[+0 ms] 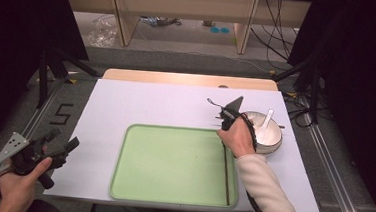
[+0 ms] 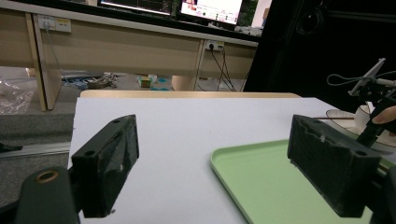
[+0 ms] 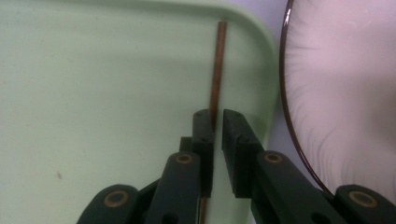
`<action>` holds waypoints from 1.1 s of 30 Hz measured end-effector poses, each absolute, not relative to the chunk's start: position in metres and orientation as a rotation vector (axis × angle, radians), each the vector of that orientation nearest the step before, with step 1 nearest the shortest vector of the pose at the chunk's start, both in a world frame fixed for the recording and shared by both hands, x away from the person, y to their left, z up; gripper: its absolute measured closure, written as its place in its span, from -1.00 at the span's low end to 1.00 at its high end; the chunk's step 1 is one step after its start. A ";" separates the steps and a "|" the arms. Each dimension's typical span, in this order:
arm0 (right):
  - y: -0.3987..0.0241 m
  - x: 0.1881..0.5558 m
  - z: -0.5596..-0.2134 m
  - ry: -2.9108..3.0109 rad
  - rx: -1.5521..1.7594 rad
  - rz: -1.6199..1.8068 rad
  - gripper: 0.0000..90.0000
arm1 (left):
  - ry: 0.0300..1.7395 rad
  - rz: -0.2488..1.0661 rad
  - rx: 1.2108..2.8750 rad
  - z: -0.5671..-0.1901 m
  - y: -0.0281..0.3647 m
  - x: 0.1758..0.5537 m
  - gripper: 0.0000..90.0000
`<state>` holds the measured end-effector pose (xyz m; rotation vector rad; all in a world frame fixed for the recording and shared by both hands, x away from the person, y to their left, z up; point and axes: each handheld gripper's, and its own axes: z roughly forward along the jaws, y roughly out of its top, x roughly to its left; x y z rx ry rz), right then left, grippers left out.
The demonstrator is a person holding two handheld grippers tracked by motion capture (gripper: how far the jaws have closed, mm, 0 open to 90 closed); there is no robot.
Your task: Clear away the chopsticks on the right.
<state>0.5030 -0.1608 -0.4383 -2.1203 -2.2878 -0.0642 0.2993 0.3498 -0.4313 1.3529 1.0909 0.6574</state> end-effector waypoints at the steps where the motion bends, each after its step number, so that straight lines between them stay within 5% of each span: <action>1: -0.160 0.503 -0.437 -2.298 -2.115 -0.050 0.85 | 1.098 0.656 1.350 -0.431 0.350 0.299 -0.63; 10: -0.153 0.499 -0.421 -2.458 -2.016 -0.170 0.73 | 1.089 0.658 1.354 -0.431 0.350 0.299 -0.63; 17: -0.152 0.501 -0.394 -3.394 -1.101 -0.241 0.31 | 1.093 0.653 1.351 -0.432 0.350 0.300 -0.63; 22: -0.157 0.517 -0.399 -3.573 -0.652 -0.061 0.40 | 1.086 0.654 1.355 -0.432 0.350 0.300 -0.63; 33: -0.156 0.539 -0.425 -3.613 -0.464 0.081 0.43 | 1.086 0.658 1.357 -0.432 0.350 0.300 -0.63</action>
